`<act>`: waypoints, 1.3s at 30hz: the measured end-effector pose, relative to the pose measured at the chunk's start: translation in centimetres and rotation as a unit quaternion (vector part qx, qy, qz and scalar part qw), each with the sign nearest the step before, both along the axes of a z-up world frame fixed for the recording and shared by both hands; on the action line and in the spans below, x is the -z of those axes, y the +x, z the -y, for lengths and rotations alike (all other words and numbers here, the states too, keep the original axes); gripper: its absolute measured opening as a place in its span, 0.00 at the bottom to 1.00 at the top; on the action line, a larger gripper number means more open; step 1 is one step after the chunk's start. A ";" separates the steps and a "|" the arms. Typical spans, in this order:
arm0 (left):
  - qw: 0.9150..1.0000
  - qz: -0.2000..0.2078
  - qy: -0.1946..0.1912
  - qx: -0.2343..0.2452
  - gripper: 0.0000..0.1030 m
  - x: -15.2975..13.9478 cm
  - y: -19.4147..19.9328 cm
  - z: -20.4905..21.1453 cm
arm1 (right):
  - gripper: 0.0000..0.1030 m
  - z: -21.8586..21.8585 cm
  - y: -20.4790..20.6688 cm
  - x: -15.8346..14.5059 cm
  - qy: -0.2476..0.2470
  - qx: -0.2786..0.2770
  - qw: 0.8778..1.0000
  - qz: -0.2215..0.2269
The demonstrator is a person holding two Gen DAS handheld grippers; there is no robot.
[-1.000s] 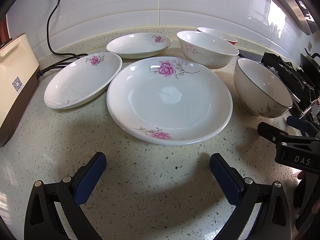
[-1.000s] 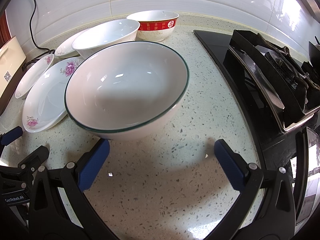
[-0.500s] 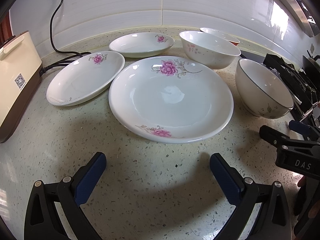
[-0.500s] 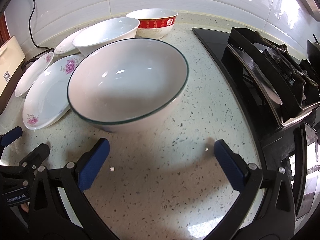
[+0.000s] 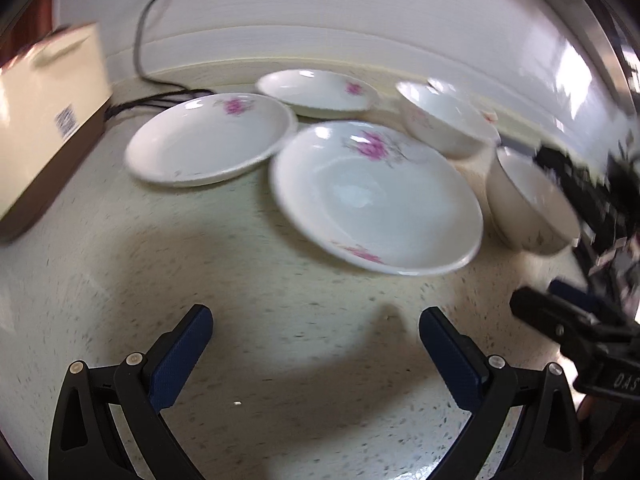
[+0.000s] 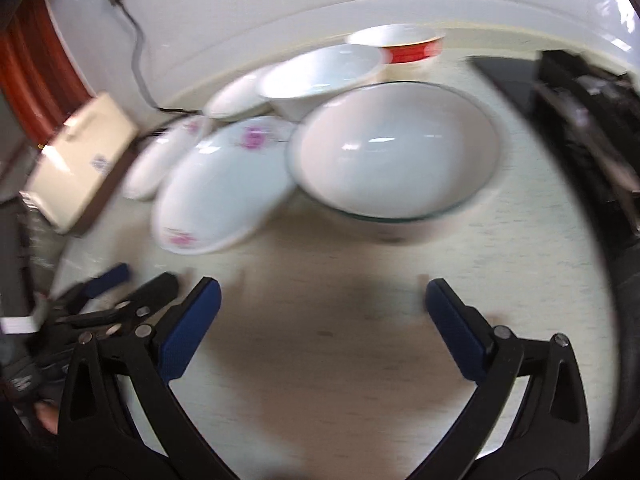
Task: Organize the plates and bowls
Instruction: 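Close the left gripper on the large pink-flower plate rim while the right gripper grips it too, then lift and carry the large flower plate with both grippers toward the rice cooker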
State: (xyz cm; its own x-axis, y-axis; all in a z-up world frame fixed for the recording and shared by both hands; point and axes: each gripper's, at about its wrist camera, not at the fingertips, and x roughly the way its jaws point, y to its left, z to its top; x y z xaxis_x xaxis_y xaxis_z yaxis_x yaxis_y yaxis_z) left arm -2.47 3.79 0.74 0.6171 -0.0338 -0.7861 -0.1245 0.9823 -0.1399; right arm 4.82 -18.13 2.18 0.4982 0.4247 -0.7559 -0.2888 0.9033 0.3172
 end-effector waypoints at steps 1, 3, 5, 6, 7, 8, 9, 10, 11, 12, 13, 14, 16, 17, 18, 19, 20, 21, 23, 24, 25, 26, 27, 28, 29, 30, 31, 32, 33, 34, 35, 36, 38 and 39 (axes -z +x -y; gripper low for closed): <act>1.000 0.003 -0.010 -0.012 1.00 -0.1 0.0 -0.6 | 0.99 -0.4 0.0 0.0 0.017 -0.005 1.000 -0.003; 0.999 0.009 -0.025 -0.037 1.00 -0.1 0.2 -1.7 | 0.99 -1.5 0.7 0.0 0.047 -0.014 0.999 -0.008; 0.997 0.010 -0.030 -0.067 1.00 -0.1 0.5 -2.6 | 0.99 -2.3 1.5 0.1 0.054 -0.012 0.998 -0.007; 0.997 0.008 -0.028 -0.074 1.00 -0.1 0.7 -2.7 | 0.98 -2.6 2.0 0.2 0.054 -0.009 0.998 -0.006; 0.996 0.009 -0.032 -0.082 1.00 -0.2 1.0 -2.9 | 0.96 -2.8 2.4 0.2 0.057 -0.007 0.998 -0.007; 0.995 0.008 -0.035 -0.089 1.00 -0.2 1.2 -2.9 | 0.93 -3.0 3.0 0.3 0.064 -0.004 0.998 -0.008; 0.994 0.008 -0.036 -0.100 1.00 -0.2 1.5 -3.1 | 0.92 -3.2 3.4 0.2 0.070 -0.002 0.997 -0.008; 0.994 0.009 -0.036 -0.105 1.00 -0.2 1.5 -3.3 | 0.90 -3.6 3.4 0.3 0.076 -0.002 0.997 -0.008; 0.992 0.009 -0.040 -0.117 1.00 -0.2 1.7 -3.4 | 0.87 -3.9 3.6 0.2 0.078 -0.002 0.997 -0.008; 0.991 0.010 -0.047 -0.124 1.00 -0.2 1.8 -3.5 | 0.86 -4.3 3.8 0.4 0.079 -0.004 0.997 -0.007; 0.990 0.015 -0.058 -0.131 0.98 -0.2 1.8 -3.7 | 0.85 -4.4 4.0 0.5 0.081 -0.005 0.997 -0.007; 0.988 0.022 -0.073 -0.137 0.97 -0.2 1.7 -3.9 | 0.84 -4.3 4.1 0.6 0.090 -0.005 0.996 -0.008; 0.983 0.036 -0.108 -0.145 0.96 -0.3 1.5 -4.3 | 0.80 -3.3 3.9 0.6 0.117 -0.002 0.993 -0.010; 0.980 0.041 -0.122 -0.149 0.96 -0.3 1.6 -4.5 | 0.75 -3.1 4.1 0.7 0.128 0.003 0.992 -0.013; 0.978 0.046 -0.134 -0.152 0.96 -0.2 1.9 -4.6 | 0.72 -2.9 4.3 0.9 0.138 0.008 0.990 -0.017; 0.977 0.049 -0.143 -0.153 0.96 -0.3 2.2 -4.5 | 0.64 -2.8 4.4 1.0 0.143 0.009 0.990 -0.019; 0.976 0.049 -0.147 -0.153 0.94 -0.3 2.5 -4.4 | 0.60 -2.9 4.6 1.1 0.147 0.008 0.989 -0.025; 0.975 0.050 -0.151 -0.154 0.92 -0.3 2.9 -4.3 | 0.59 -3.0 4.7 1.1 0.149 0.011 0.988 -0.023; 0.972 0.054 -0.154 -0.167 0.75 -0.3 3.7 -3.9 | 0.48 -2.9 4.8 1.0 0.147 0.017 0.989 -0.024; 0.972 0.054 -0.155 -0.169 0.69 -0.2 4.3 -3.6 | 0.43 -2.9 4.9 1.0 0.140 0.023 0.990 -0.024; 0.972 0.052 -0.157 -0.164 0.52 -0.1 4.7 -3.4 | 0.31 -2.8 5.0 1.2 0.136 0.028 0.990 -0.027; 0.973 0.049 -0.157 -0.159 0.33 0.1 5.1 -3.1 | 0.24 -2.6 5.1 1.3 0.134 0.032 0.990 -0.032; 0.976 0.045 -0.151 -0.152 0.23 0.5 5.5 -2.6 | 0.24 -2.4 5.2 1.4 0.137 0.031 0.989 -0.036; 0.978 0.048 -0.132 -0.154 0.15 0.5 5.3 -2.2 | 0.24 -1.8 4.8 1.5 0.140 0.027 0.989 -0.038; 0.980 0.052 -0.116 -0.152 0.16 0.5 5.1 -1.9 | 0.23 -1.6 4.7 1.5 0.141 0.023 0.989 -0.039; 0.982 0.052 -0.108 -0.148 0.16 0.5 5.0 -1.6 | 0.23 -1.4 4.5 1.5 0.143 0.019 0.989 -0.041; 0.983 0.050 -0.102 -0.145 0.17 0.5 4.7 -1.5 | 0.23 -1.2 4.3 1.5 0.143 0.014 0.989 -0.042; 0.983 0.049 -0.099 -0.144 0.17 0.5 4.4 -1.3 | 0.23 -1.1 3.9 1.5 0.142 0.007 0.989 -0.043; 0.984 0.048 -0.095 -0.143 0.17 0.5 3.9 -1.2 | 0.23 -1.1 3.4 1.5 0.139 0.002 0.989 -0.042; 0.984 0.048 -0.094 -0.141 0.17 0.5 3.4 -1.1 | 0.23 -1.0 2.8 1.5 0.137 -0.003 0.990 -0.042; 0.984 0.047 -0.095 -0.140 0.17 0.5 2.9 -1.2 | 0.23 -1.0 2.2 1.5 0.136 -0.010 0.990 -0.042; 0.984 0.047 -0.097 -0.139 0.17 0.5 2.2 -1.1 | 0.24 -0.7 1.7 1.6 0.137 -0.016 0.989 -0.044; 0.984 0.051 -0.103 -0.136 0.19 0.5 1.3 -1.4 | 0.27 -0.1 1.5 1.7 0.146 -0.016 0.988 -0.048; 0.984 0.052 -0.104 -0.137 0.20 0.5 1.2 -1.6 | 0.27 0.2 1.7 1.8 0.149 -0.004 0.988 -0.049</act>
State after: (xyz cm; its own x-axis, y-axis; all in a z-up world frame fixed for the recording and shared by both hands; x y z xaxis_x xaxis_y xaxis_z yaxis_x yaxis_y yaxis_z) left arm -1.28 5.34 0.25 0.7027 -0.0089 -0.7114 -0.3541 0.8630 -0.3605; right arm 6.52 -18.37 0.41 0.4246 0.6393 -0.6411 -0.2497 0.7633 0.5959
